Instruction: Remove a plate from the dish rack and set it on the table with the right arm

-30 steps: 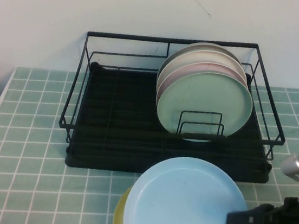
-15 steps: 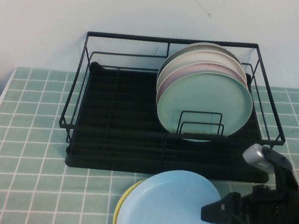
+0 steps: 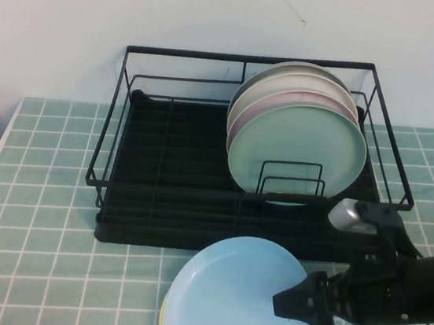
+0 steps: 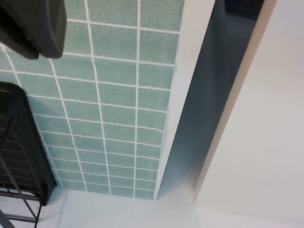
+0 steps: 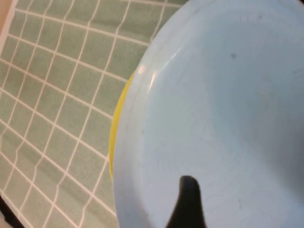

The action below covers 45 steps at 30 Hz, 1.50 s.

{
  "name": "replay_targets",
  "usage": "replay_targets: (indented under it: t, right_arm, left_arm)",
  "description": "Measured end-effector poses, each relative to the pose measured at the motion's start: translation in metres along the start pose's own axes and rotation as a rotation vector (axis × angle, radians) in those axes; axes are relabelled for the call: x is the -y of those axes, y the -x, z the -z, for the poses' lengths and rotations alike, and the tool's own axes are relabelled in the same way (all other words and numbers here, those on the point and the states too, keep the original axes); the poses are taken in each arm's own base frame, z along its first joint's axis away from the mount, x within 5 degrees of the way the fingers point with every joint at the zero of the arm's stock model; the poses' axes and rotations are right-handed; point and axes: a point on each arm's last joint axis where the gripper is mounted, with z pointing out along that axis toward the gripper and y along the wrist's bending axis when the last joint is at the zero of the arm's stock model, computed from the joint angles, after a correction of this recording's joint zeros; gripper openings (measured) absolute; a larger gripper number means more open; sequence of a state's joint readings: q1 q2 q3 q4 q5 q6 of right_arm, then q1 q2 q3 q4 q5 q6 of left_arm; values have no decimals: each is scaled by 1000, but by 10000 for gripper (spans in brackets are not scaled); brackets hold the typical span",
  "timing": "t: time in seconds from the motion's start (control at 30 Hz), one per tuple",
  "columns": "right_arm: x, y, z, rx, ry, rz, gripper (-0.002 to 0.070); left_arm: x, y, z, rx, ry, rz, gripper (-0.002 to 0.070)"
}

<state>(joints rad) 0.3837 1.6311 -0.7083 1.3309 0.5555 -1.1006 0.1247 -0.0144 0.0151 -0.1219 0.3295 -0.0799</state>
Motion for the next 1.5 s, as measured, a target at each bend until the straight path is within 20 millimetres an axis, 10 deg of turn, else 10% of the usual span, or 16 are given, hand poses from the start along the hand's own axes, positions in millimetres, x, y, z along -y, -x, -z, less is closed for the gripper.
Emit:
replay_targets:
  t: [0.57,0.77,0.9,1.2,1.5]
  right_arm:
    - [-22,-1,50,90,-61,214,513]
    - [-62,-10,112,293,-64,415,237]
    - [-96,-29,164,486,-65,596,45]
    - [-117,-87,230,674,-319,941,4]
    - [-90,-136,236,883,-576,972,0]
  left_arm:
    - [0,0,0,0,0,0,-3]
    - [0,0,0,0,0,0,-3]
    - [0,0,0,0,0,0,-3]
    - [0,0,0,0,0,0,-3]
    - [0,0,0,-1,0,0,-3]
